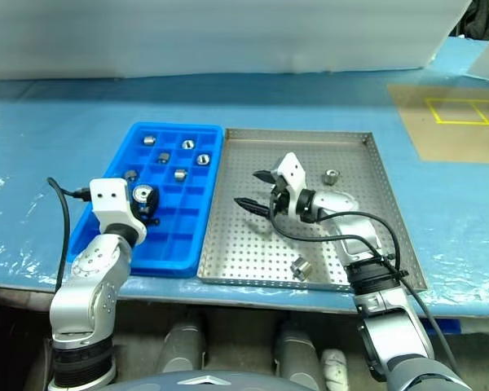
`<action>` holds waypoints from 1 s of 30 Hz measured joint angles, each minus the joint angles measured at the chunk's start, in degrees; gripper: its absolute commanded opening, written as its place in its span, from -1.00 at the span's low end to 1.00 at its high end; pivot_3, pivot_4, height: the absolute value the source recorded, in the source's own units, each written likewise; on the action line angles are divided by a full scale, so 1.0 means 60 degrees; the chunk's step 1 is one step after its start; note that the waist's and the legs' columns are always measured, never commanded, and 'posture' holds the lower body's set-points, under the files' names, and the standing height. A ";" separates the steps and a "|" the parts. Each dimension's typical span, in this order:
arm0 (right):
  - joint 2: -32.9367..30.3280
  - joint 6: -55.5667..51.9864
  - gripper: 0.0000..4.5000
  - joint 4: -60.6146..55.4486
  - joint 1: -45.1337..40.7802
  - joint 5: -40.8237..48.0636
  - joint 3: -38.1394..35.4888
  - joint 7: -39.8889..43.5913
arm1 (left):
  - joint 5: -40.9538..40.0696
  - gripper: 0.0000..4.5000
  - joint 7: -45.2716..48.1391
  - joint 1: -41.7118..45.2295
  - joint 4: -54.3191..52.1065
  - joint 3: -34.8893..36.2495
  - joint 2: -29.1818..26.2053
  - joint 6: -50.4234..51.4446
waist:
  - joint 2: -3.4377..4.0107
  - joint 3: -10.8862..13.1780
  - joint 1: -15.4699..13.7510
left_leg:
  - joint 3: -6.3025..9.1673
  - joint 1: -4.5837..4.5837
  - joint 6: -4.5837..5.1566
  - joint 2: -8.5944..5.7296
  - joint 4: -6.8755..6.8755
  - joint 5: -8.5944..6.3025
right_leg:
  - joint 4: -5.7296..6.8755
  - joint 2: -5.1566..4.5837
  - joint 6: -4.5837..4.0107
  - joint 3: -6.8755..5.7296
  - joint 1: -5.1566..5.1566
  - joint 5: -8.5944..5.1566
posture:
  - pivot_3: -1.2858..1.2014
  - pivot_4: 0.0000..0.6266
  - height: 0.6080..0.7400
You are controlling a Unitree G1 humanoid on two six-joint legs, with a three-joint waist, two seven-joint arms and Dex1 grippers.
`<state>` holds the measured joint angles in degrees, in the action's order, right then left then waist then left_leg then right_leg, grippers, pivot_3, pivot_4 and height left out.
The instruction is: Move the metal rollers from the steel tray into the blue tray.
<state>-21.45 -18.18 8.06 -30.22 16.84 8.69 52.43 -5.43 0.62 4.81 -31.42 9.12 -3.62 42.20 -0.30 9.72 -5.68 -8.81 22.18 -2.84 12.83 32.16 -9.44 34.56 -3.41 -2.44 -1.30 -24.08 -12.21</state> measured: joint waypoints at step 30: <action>-0.1171 -0.1517 1.00 -0.2732 0.1961 0.0652 -0.1121 -0.0847 | -0.1825 0.83 0.3359 0.3686 0.3030 -0.1682 -0.1091 -0.0424 | 0.0000 0.0000 0.0186 | -0.0012 -0.0020 -0.0025 -0.0005 -0.0005 0.0016 | 0.0022 0.0006 0.0003 0.0027 -0.0006 0.0002 | -0.14 -0.52 1.00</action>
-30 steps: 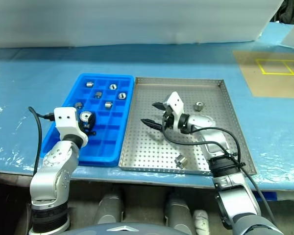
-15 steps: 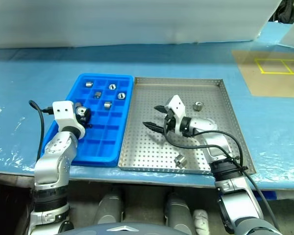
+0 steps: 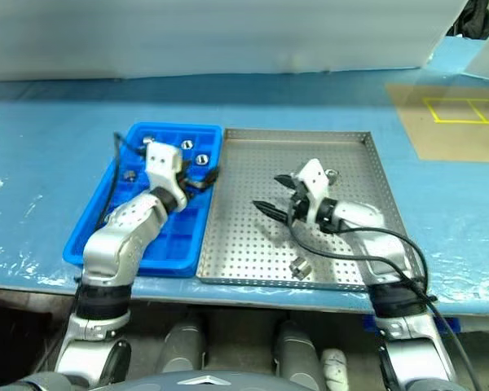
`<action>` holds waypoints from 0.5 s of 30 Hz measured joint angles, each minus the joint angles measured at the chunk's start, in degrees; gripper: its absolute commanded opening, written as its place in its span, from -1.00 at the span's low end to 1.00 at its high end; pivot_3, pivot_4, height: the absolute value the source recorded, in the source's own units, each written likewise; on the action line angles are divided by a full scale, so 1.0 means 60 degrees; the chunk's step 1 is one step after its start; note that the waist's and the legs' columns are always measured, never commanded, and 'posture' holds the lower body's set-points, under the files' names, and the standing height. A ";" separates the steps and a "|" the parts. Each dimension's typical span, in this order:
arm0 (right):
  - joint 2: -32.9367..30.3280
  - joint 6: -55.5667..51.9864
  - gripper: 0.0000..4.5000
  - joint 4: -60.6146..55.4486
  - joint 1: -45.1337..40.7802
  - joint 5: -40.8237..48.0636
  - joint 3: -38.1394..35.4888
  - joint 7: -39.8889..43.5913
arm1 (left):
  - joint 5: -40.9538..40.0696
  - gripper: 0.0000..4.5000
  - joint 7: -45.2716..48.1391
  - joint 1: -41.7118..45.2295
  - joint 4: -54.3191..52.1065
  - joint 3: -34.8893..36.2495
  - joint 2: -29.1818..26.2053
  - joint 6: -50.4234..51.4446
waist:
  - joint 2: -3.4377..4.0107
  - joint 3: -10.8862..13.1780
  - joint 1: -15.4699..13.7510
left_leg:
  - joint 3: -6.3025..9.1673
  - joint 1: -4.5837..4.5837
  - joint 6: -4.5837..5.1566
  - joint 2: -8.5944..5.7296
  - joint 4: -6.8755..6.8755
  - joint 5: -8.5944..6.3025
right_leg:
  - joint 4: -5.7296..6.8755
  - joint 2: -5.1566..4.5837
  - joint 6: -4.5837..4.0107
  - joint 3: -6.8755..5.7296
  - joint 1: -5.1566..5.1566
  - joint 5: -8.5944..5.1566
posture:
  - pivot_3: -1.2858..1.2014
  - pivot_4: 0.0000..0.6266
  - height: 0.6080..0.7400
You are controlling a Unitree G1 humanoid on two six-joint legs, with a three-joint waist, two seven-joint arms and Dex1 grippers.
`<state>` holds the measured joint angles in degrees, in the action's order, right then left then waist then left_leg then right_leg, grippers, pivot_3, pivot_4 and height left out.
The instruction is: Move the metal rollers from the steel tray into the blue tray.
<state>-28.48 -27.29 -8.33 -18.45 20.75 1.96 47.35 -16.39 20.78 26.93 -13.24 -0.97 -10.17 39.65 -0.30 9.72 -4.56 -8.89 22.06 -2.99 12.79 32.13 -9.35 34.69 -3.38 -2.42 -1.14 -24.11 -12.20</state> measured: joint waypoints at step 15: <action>-0.1656 -0.2349 1.00 -0.3233 0.3362 0.1502 -0.1955 -0.0434 | -0.0391 0.83 0.6602 0.2144 0.3172 -0.3215 -0.1465 -0.1520 | 0.0014 -0.0006 0.0845 | -0.0031 -0.0023 0.0018 -0.0010 0.0002 -0.0011 | -0.0007 0.0001 0.0007 0.0037 0.0008 0.0000 | -0.31 -0.52 1.00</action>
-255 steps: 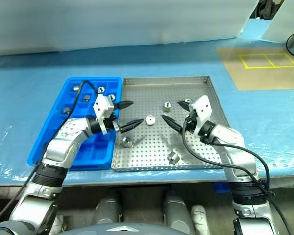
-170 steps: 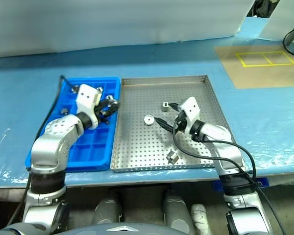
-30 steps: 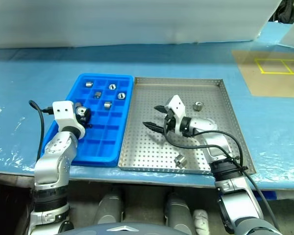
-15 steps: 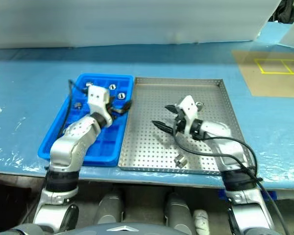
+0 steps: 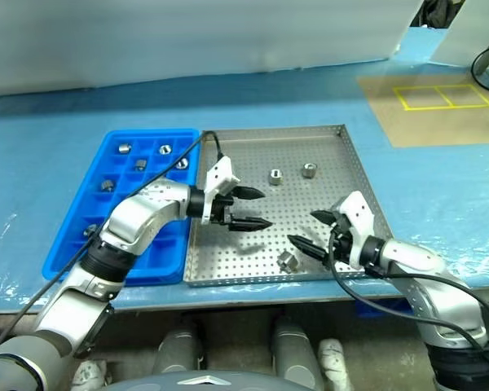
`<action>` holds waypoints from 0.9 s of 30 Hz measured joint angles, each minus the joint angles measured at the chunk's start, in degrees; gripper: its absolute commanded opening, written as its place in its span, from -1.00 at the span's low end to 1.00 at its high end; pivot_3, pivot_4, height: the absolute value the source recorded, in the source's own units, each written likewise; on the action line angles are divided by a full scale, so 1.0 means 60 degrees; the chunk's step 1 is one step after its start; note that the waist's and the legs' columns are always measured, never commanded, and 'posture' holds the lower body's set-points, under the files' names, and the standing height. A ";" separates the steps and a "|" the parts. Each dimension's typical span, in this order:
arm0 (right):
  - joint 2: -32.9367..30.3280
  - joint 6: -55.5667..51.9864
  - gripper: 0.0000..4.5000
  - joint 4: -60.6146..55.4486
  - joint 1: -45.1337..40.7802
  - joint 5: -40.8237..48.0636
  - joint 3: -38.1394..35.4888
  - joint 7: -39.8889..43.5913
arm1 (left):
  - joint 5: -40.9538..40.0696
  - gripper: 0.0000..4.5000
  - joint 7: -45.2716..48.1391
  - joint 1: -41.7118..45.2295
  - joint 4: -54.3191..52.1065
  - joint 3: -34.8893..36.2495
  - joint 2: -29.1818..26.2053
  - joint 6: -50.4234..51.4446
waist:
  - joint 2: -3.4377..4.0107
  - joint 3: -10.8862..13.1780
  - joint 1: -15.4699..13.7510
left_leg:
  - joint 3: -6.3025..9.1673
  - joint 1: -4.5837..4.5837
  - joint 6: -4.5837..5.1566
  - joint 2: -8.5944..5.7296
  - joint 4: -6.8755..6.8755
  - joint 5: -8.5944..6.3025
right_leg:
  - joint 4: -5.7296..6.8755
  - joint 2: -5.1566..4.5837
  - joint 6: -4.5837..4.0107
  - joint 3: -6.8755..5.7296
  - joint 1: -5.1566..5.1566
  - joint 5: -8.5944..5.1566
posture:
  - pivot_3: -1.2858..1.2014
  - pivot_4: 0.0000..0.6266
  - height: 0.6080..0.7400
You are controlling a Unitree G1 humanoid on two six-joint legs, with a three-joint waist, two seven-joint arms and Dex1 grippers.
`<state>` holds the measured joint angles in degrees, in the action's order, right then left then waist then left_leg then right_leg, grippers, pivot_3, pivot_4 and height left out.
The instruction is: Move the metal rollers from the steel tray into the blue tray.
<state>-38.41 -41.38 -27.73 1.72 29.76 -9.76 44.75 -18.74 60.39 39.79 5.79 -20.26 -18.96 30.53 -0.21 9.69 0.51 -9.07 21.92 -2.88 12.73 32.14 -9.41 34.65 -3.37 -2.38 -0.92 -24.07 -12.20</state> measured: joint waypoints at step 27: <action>-0.1118 -0.1615 1.00 -0.2009 0.1777 0.1827 -0.1777 -0.0798 | 0.2487 0.83 0.2240 0.0359 0.3239 -0.1799 0.1491 -0.3934 | 0.0007 -0.0005 0.0157 | -0.0035 -0.0007 0.0048 -0.0004 0.0019 -0.0029 | -0.0037 -0.0004 0.0035 0.0029 0.0019 -0.0004 | -0.41 -0.52 1.00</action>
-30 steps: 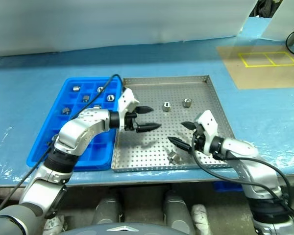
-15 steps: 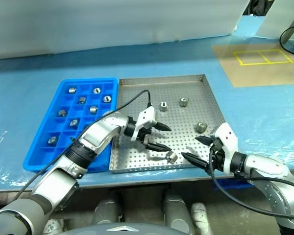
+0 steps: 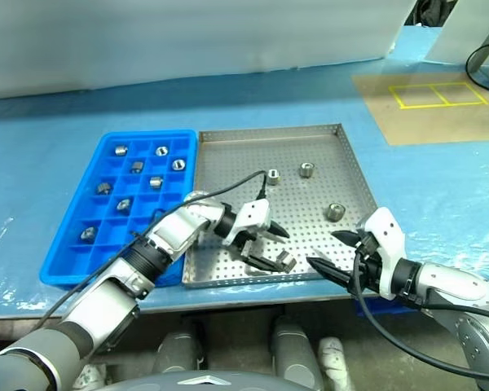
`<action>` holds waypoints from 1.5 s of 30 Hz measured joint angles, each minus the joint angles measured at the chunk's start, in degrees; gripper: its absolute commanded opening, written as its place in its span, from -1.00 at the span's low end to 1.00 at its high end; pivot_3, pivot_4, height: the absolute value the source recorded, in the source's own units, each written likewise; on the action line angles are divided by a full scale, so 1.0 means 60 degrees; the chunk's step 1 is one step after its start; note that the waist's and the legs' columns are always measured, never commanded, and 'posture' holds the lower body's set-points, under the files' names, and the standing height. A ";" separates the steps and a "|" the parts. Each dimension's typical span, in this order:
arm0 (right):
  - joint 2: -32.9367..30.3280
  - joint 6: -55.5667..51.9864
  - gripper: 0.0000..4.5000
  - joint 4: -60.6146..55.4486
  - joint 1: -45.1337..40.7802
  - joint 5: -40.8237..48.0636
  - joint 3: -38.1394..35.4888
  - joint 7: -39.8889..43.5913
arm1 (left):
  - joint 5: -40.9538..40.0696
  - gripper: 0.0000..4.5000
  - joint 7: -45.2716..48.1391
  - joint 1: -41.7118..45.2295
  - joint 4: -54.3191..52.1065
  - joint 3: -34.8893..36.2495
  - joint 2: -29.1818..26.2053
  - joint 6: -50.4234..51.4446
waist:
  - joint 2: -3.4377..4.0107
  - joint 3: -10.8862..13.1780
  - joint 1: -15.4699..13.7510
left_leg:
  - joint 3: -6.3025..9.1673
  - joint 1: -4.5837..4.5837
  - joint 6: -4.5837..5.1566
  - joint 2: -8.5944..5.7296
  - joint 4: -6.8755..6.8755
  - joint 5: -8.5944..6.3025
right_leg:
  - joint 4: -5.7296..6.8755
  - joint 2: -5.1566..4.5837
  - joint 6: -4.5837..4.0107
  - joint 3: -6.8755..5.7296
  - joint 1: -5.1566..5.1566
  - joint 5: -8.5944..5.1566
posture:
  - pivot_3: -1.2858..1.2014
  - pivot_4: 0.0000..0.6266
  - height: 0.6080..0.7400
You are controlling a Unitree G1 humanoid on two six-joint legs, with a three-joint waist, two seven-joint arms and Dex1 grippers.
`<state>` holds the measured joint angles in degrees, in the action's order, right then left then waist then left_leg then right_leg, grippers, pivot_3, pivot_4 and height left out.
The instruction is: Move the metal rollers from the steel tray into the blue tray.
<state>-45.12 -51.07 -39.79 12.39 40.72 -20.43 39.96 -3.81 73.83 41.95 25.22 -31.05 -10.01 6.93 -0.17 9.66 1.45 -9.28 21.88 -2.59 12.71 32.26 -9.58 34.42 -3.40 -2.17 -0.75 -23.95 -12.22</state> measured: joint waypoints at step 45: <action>0.1721 0.3321 1.00 0.6275 -0.6198 -0.2649 0.5170 0.3003 | 0.0161 -0.41 -1.0044 -0.6133 -1.0157 0.6020 0.0538 0.6238 | 0.0005 0.0001 -0.1168 | 0.0030 0.0041 -0.0003 0.0014 0.0008 0.0003 | 0.0008 -0.0026 -0.0018 -0.0070 -0.0007 0.0017 | 0.19 -0.52 1.00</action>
<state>-34.79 -31.14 -2.13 -24.80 24.83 10.59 57.97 -2.84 13.56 5.15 -35.72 5.07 -6.79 44.36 -0.14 9.66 -5.56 -9.10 22.12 -2.61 12.80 32.31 -9.57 34.47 -3.55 -2.28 -1.16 -23.99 -12.12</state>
